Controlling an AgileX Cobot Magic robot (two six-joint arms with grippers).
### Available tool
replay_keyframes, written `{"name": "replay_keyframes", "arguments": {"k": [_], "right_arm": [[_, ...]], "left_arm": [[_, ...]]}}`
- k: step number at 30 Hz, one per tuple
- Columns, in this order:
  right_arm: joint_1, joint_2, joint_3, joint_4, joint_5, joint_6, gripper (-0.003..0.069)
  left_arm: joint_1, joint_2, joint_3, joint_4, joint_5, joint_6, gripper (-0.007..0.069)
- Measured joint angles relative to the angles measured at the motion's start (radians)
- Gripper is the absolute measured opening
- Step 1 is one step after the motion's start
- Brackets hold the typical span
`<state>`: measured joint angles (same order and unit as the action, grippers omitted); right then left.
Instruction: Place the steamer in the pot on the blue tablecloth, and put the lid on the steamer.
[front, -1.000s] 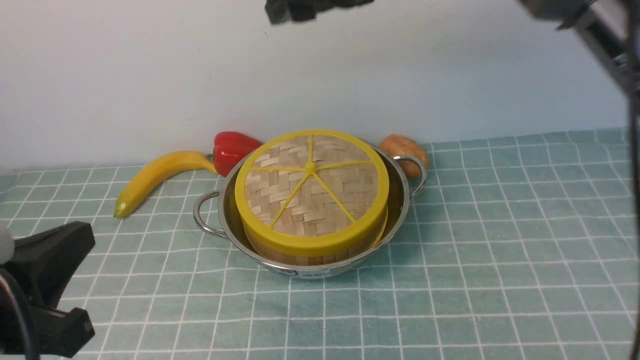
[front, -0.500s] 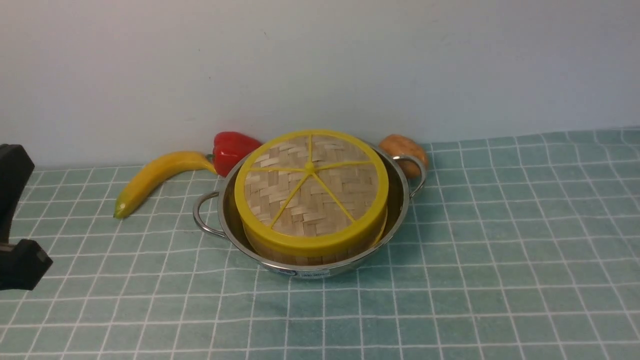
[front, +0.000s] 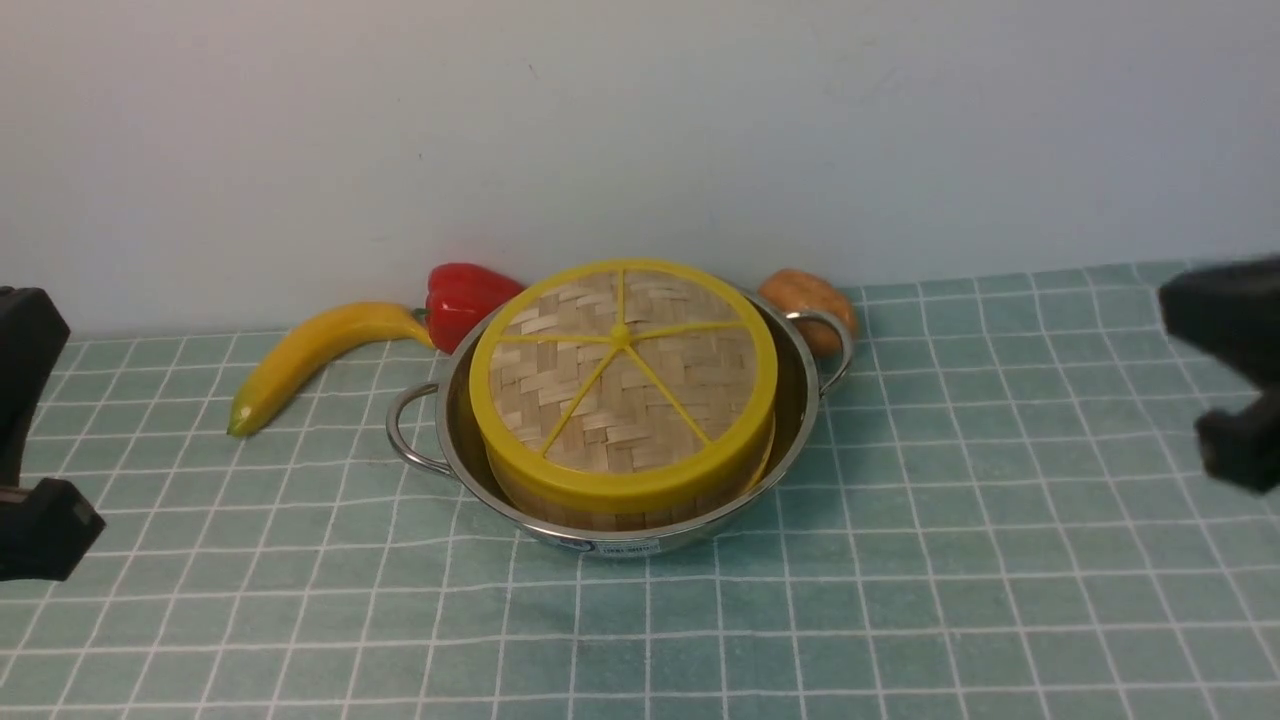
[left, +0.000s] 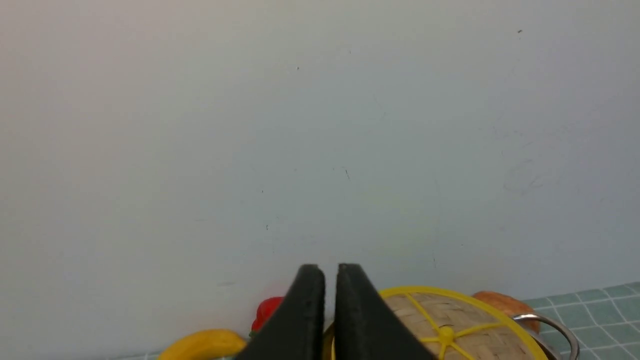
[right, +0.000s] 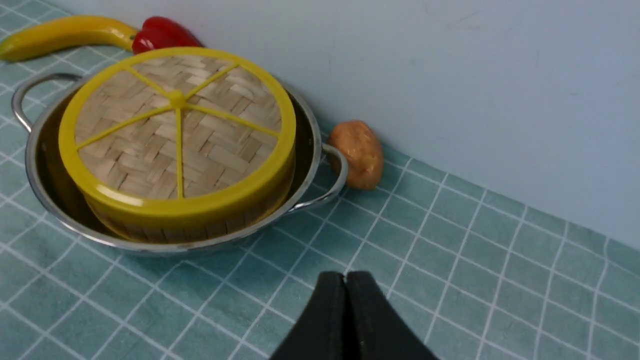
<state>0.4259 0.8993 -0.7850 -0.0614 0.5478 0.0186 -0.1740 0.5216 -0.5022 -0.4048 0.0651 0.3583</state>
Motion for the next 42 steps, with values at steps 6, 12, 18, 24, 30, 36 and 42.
{"name": "replay_keyframes", "arguments": {"k": [6,12,18,24,30,36,42], "right_arm": [[0.0,-0.008,0.122,0.007,-0.121,0.0,-0.0002],[0.0,-0.009,0.124,0.007,-0.134,0.0,0.0005],[0.0,-0.009,0.126,0.007,-0.138,0.0,0.0018],[-0.003,-0.013,0.126,0.007,-0.138,0.0,0.0037],[-0.093,-0.078,0.137,0.012,-0.146,-0.019,0.005],[-0.244,-0.256,0.316,0.061,-0.254,-0.019,0.007],[-0.298,-0.451,0.508,0.109,-0.438,-0.019,0.0083]], "left_arm": [[0.0,0.001,0.0,0.0,0.041,0.0,0.0043],[0.0,0.001,0.0,0.0,0.043,0.0,0.0062],[0.0,0.001,0.0,0.0,0.043,0.0,0.0074],[0.0,0.001,0.0,0.0,0.043,0.0,0.0085],[0.0,0.001,0.0,0.0,0.043,0.0,0.0094],[0.0,0.001,0.0,0.0,0.043,0.0,0.0101],[0.0,0.001,0.0,0.0,0.043,0.0,0.0118]]}}
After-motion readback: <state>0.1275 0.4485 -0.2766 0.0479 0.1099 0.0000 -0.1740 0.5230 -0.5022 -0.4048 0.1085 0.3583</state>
